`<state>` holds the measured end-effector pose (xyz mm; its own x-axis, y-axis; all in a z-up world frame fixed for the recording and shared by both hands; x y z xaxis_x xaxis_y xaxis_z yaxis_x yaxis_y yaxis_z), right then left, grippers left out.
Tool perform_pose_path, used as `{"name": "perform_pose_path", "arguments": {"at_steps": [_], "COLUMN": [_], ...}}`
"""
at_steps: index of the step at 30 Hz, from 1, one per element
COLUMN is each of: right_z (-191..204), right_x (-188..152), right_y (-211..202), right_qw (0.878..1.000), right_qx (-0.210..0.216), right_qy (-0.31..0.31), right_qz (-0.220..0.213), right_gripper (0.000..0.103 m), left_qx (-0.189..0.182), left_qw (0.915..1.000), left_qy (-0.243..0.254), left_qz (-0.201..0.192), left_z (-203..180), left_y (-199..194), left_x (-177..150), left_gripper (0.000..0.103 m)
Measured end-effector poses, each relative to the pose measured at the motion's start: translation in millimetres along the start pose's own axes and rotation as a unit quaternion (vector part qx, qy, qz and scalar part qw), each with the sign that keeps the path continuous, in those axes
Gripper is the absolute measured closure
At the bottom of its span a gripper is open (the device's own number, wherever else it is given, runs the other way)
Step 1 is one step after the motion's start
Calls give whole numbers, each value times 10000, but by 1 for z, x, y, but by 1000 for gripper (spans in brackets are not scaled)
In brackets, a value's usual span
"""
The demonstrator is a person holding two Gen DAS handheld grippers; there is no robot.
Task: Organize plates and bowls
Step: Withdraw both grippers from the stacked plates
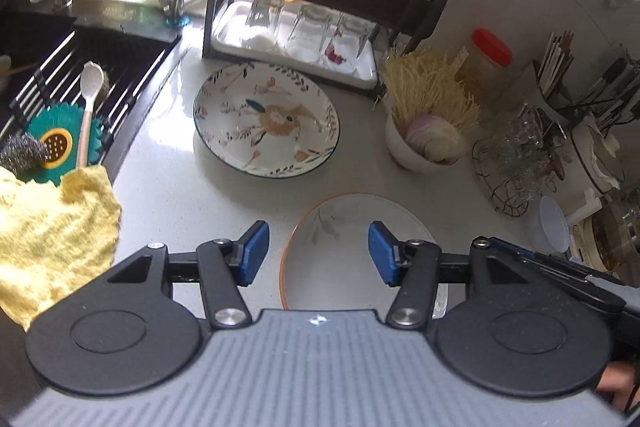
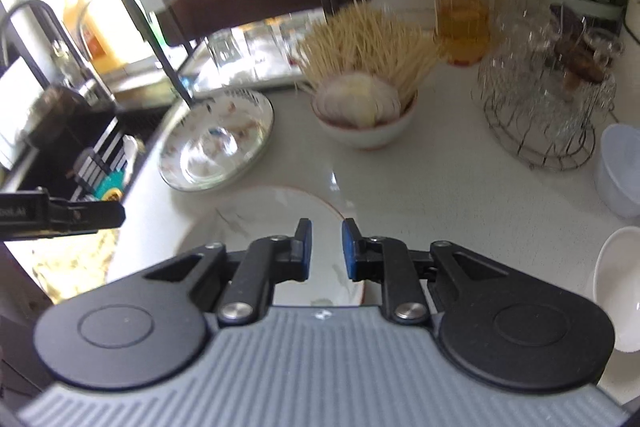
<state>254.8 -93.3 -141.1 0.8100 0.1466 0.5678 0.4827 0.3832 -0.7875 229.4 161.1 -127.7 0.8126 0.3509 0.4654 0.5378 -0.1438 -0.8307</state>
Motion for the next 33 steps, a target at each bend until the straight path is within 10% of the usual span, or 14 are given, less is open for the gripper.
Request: {"name": "perform_pose_path", "arguments": {"at_steps": [18,33], "right_z": [55,67], "right_x": [-16,-74], "right_y": [-128,-171], "right_qw": [9914,9878], "right_qx": [323,-83], "right_qy": [-61,284], "right_qz": [-1267,-1527], "right_gripper": [82,82], "left_qx": [-78,-280], "left_qw": [9902,9843], "left_qy": [814,1252], "left_qz": [-1133,-1214], "left_z": [-20,-30], "left_y": [-131,-166], "left_x": [-28,-84], "left_gripper": [42,42]}}
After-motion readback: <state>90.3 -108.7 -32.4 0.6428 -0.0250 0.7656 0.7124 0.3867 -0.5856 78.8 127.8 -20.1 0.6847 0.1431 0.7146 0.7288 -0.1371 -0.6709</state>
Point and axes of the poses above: each gripper's, at about its wrist camera, not at the fingertips, and y roughly the way its jaws point, z to its left, x to its top, the point moved 3 cm from there along y, roughly the way its jaws point, and after that the axes turned 6 degrees about z, right-handed, at the moved point
